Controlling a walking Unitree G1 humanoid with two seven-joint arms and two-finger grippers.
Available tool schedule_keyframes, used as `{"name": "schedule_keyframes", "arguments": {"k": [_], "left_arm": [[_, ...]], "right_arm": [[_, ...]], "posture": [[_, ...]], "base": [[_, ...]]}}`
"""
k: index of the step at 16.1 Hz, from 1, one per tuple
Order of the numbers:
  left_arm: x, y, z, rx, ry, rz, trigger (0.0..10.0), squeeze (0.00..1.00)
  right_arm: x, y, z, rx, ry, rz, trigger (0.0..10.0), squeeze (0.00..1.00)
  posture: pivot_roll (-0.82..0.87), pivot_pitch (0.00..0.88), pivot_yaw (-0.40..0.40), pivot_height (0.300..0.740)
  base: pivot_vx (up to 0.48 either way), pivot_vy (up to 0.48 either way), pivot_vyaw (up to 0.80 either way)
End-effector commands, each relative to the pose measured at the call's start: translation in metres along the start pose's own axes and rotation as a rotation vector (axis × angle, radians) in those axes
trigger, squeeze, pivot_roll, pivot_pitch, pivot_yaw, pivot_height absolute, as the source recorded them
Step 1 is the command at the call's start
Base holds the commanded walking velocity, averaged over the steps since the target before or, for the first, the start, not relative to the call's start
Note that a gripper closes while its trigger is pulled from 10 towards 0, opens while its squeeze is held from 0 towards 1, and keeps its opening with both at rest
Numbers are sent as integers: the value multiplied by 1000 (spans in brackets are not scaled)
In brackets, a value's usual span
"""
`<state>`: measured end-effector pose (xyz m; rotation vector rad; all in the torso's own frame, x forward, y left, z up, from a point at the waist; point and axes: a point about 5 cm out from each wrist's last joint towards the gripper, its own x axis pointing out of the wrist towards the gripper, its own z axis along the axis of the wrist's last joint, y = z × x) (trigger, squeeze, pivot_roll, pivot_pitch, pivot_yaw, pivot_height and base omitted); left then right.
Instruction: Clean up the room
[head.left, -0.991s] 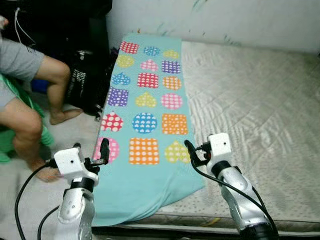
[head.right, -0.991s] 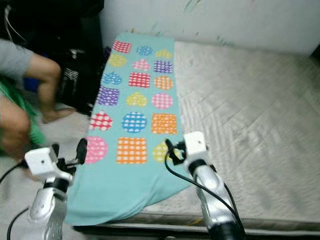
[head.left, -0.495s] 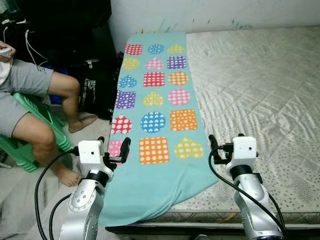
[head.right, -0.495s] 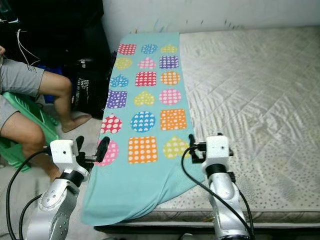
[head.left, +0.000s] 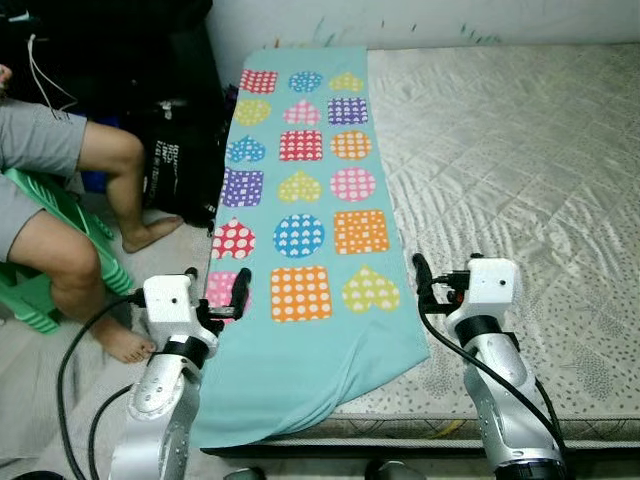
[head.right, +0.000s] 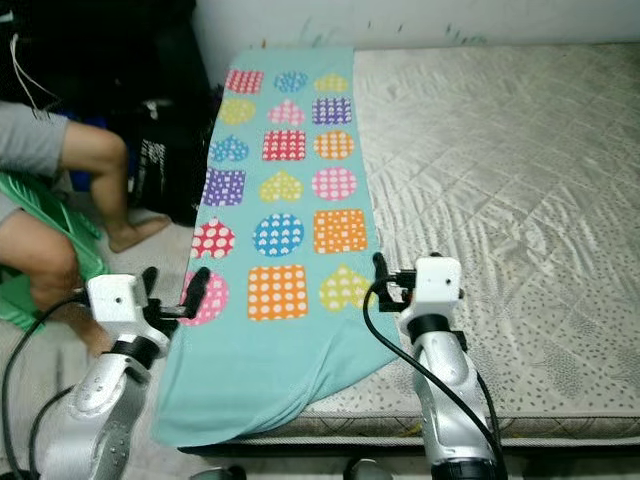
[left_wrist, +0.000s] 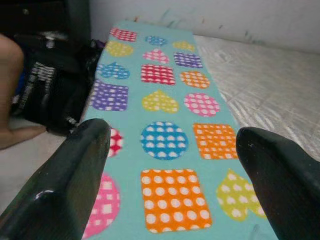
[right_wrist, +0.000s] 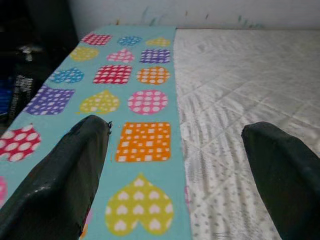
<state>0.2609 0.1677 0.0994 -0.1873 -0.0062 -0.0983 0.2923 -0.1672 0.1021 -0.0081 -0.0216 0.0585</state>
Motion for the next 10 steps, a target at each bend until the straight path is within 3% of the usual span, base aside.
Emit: {"name": "schedule_keyframes", "arguments": {"k": [1, 6, 10], "left_arm": [[-1, 9, 6, 8, -18, 37, 10000, 0], [-2, 7, 7, -3, -18, 46, 10000, 0], [0, 2, 5, -13, -16, 41, 10000, 0]], "right_arm": [[0, 6, 3, 15, -1, 23, 10000, 0], [-4, 6, 1, 25, 19, 47, 10000, 0], [-3, 4, 3, 16, 22, 57, 10000, 0]], "posture": [[50, 192, 33, 740], [40, 218, 24, 706], [32, 219, 17, 651]], "base": [[0, 0, 0], [0, 0, 0], [0, 0, 0]]}}
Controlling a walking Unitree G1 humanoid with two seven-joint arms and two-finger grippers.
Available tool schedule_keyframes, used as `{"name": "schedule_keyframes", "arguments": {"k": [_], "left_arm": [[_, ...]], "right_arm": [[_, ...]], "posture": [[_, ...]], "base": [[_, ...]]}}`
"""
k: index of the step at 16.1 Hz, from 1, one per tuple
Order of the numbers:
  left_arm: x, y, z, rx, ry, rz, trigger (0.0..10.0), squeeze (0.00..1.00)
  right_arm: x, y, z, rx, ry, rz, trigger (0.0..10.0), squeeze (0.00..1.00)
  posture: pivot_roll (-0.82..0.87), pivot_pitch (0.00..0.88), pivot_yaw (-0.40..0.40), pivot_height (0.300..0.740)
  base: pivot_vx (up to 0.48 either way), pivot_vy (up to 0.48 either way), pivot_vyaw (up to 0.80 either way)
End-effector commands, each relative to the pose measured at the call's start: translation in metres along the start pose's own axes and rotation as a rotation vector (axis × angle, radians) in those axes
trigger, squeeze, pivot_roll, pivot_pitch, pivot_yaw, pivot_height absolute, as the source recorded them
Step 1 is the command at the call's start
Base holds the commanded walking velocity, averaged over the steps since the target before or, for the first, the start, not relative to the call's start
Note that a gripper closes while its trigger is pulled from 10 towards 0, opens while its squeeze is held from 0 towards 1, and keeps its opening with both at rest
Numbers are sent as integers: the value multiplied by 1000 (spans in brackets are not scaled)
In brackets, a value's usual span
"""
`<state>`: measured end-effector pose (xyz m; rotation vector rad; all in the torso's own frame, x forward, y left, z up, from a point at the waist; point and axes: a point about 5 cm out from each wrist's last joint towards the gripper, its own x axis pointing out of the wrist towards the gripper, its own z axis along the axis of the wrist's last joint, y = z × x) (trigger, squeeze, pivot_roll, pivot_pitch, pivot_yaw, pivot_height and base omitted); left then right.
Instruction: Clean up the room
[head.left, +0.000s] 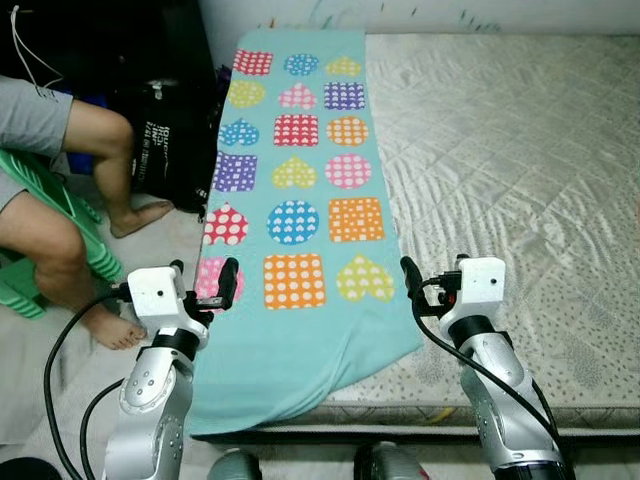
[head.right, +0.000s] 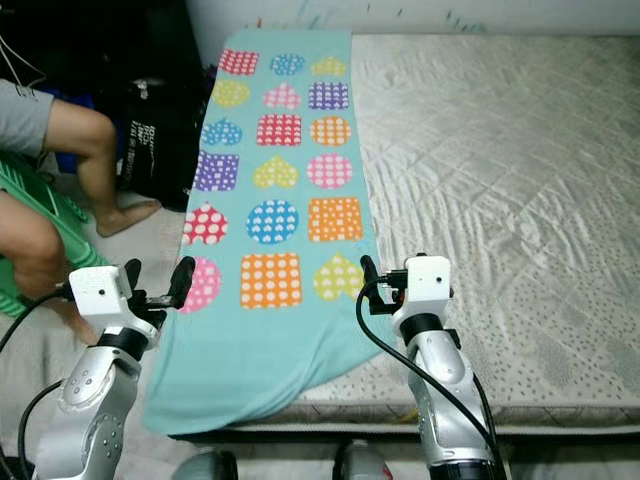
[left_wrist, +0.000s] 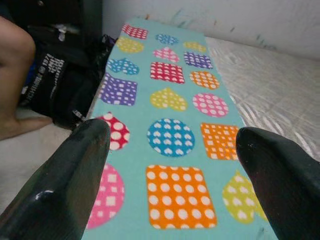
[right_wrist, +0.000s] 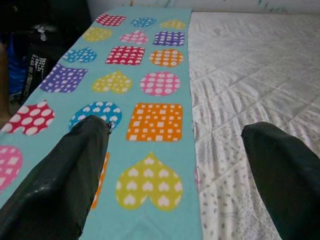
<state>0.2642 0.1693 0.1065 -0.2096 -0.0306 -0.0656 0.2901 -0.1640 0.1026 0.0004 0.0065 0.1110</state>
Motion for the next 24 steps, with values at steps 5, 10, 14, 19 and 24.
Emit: {"name": "schedule_keyframes", "arguments": {"k": [5, 10, 14, 19, 24], "left_arm": [[-3, 1, -1, -3, 6, 27, 10000, 0], [-4, 3, -1, -13, 1, 61, 10000, 0], [-4, 3, 0, -11, -1, 69, 10000, 0], [-4, 2, 0, -13, -2, 77, 10000, 0], [-3, 2, 1, -18, -4, 85, 10000, 0]], "right_arm": [[-1, 2, 4, -4, -3, 23, 10000, 0], [1, 2, 4, -13, 3, 33, 10000, 0], [2, 4, 4, -15, 2, 46, 10000, 0], [3, 7, 5, -15, 3, 71, 10000, 0], [4, 7, 6, -26, 5, 79, 10000, 0]], "posture": [[29, 218, 5, 591], [29, 225, 1, 586], [29, 227, 0, 586], [28, 233, -3, 571], [23, 243, -11, 544]], "base": [[0, 0, 0], [0, 0, 0], [0, 0, 0], [0, 0, 0], [0, 0, 0]]}}
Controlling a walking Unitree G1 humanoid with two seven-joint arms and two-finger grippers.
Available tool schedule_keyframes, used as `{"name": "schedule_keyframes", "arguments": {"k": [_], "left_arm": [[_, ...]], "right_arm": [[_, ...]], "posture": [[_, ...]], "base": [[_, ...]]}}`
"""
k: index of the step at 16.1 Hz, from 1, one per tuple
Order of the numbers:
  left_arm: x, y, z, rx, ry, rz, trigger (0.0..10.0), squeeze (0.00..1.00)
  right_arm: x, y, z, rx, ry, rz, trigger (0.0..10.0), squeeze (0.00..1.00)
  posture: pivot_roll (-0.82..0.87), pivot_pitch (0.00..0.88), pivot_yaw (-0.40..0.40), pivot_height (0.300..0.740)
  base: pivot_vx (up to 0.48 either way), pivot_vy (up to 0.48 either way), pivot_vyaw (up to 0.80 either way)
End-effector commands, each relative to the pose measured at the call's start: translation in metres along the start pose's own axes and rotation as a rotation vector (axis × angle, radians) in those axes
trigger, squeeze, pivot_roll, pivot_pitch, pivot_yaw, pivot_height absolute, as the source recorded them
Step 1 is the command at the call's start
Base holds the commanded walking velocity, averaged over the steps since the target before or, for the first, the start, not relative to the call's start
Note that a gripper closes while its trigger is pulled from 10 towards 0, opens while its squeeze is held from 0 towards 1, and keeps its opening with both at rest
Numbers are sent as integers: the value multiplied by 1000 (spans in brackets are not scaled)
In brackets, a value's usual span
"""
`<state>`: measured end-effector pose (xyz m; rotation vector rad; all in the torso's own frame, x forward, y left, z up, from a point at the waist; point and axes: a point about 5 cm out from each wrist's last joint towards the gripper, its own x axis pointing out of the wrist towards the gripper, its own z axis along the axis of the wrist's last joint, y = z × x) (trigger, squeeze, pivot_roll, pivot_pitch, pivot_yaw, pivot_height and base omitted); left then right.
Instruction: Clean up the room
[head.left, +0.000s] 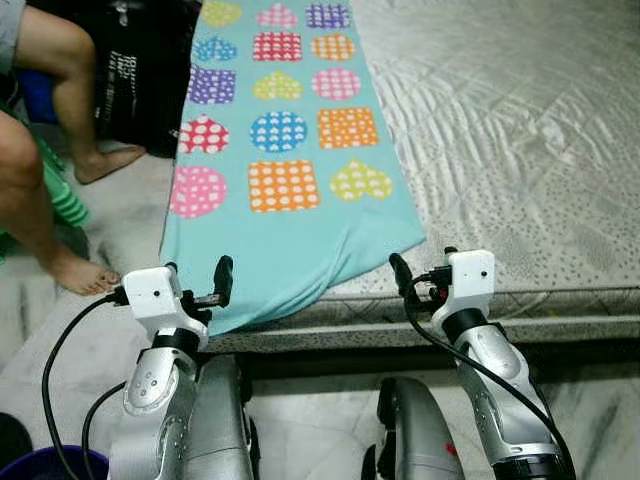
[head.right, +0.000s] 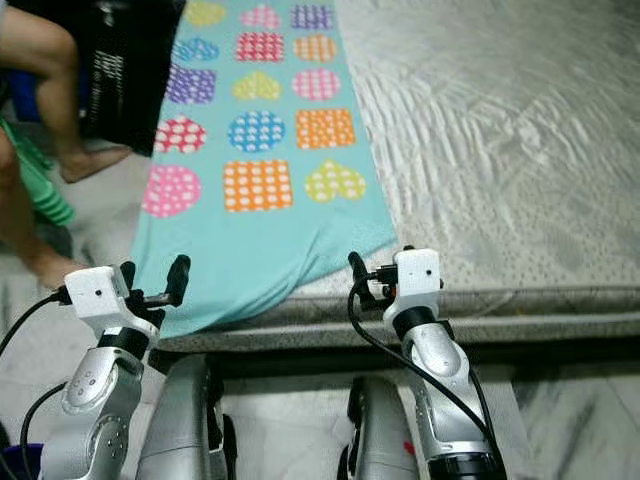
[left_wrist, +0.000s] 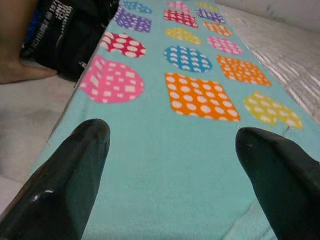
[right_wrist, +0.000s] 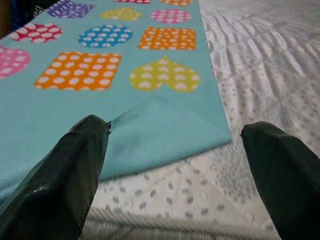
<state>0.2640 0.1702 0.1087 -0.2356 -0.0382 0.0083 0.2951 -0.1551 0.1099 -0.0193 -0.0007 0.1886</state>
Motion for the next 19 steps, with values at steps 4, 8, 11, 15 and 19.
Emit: {"name": "schedule_keyframes", "arguments": {"k": [4, 8, 11, 15, 19], "left_arm": [[-2, 0, -2, 0, 12, 4, 10000, 0], [-2, -2, -2, -15, 11, -10, 10000, 0], [-3, -7, -1, -50, 12, -58, 10000, 0], [-3, -7, -1, -51, 11, -62, 10000, 0], [-3, -7, 0, -53, 12, -70, 10000, 0]], "right_arm": [[-2, 3, 1, -57, 1, 50, 10000, 0], [-1, 2, 0, -33, 4, 41, 10000, 0], [0, 2, 0, -38, 3, 43, 10000, 0], [-1, 3, 0, -41, 1, 50, 10000, 0], [0, 1, -1, -32, 10, 34, 10000, 0]], "posture": [[22, 242, -15, 544], [22, 237, -18, 544], [21, 238, -16, 544], [22, 239, -16, 544], [22, 242, -13, 544]], "base": [[0, 0, 200], [0, 0, 327], [0, 0, 0], [0, 0, 589], [0, 0, 0]]}}
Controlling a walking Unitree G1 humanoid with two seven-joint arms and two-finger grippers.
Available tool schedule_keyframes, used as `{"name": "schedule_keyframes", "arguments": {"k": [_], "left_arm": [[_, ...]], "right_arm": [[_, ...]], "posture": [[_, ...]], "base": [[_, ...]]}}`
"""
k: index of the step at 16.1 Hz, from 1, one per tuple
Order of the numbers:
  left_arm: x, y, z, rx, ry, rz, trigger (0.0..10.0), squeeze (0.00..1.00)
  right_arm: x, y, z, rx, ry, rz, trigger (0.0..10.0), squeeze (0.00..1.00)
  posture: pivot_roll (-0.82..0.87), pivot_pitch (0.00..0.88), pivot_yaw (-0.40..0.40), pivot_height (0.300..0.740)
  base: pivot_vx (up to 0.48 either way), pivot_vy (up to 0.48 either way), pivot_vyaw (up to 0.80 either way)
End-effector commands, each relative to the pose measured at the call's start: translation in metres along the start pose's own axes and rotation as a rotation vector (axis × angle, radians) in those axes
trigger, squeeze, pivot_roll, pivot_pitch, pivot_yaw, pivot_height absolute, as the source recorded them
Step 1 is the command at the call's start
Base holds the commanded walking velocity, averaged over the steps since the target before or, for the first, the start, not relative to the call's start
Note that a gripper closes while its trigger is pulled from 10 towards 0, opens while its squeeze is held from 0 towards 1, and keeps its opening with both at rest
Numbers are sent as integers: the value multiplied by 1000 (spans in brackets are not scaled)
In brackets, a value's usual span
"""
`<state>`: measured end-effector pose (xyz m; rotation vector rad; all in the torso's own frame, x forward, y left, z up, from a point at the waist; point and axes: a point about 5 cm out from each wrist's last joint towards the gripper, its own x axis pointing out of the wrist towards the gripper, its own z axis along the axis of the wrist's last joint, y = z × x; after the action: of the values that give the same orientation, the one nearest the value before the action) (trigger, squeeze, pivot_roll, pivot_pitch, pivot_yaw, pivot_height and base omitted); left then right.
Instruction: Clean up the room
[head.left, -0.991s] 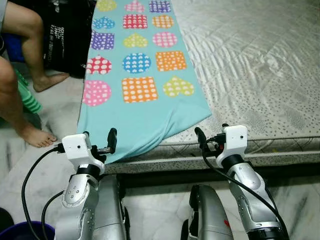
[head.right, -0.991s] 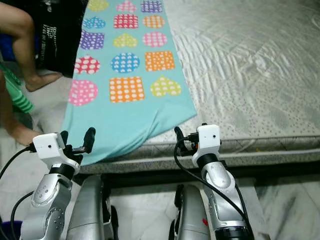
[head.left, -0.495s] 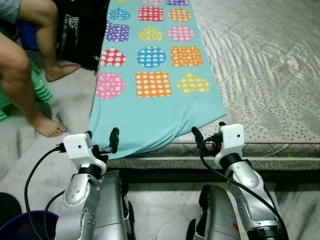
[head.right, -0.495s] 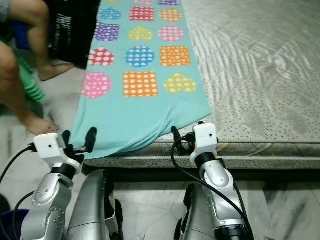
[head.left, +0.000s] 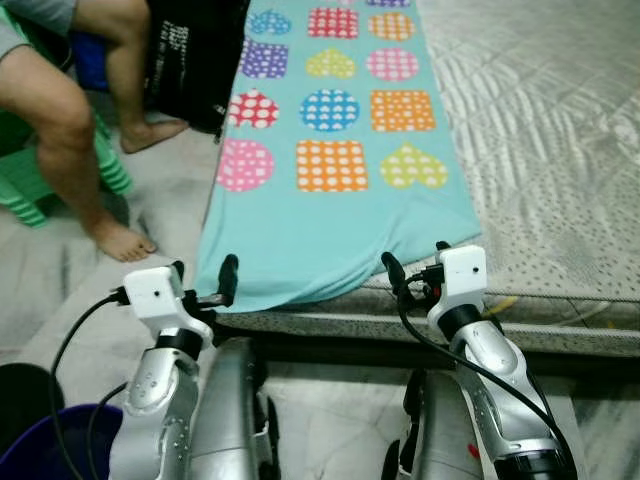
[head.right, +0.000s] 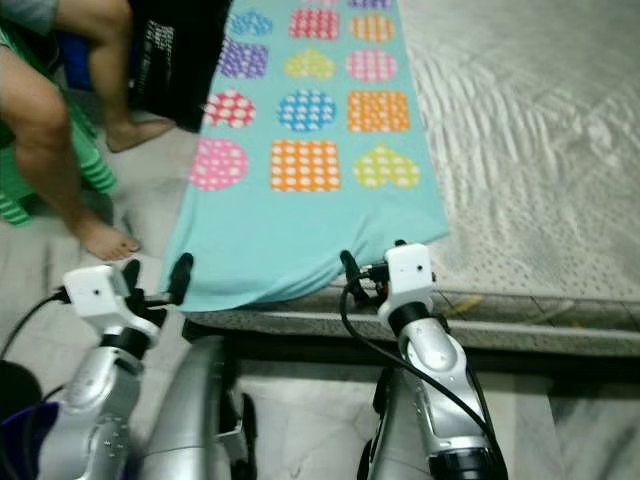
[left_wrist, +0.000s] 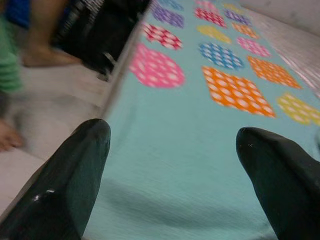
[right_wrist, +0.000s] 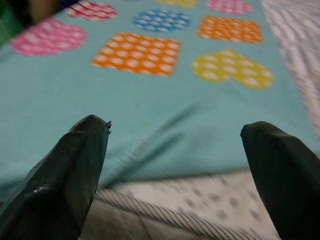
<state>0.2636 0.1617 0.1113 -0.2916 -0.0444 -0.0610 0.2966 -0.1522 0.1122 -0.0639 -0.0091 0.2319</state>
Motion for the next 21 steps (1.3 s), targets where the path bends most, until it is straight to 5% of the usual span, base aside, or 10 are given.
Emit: {"name": "schedule_keyframes", "arguments": {"k": [1, 14, 21], "left_arm": [[-2, 2, -1, 3, 10, -3, 10000, 0], [-3, 0, -3, 0, 26, -11, 10000, 0], [-1, 1, -5, 10, 35, 0, 10000, 0]], "right_arm": [[-3, -1, -4, 14, 16, -10, 10000, 0], [-2, -1, -5, 6, 27, -14, 10000, 0], [-2, -2, -7, -10, 26, -7, 10000, 0]], "posture": [[22, 242, -13, 544], [21, 248, -11, 544], [22, 246, -10, 544]], "base": [[0, 0, 0], [282, 0, 0], [0, 0, 70]]}}
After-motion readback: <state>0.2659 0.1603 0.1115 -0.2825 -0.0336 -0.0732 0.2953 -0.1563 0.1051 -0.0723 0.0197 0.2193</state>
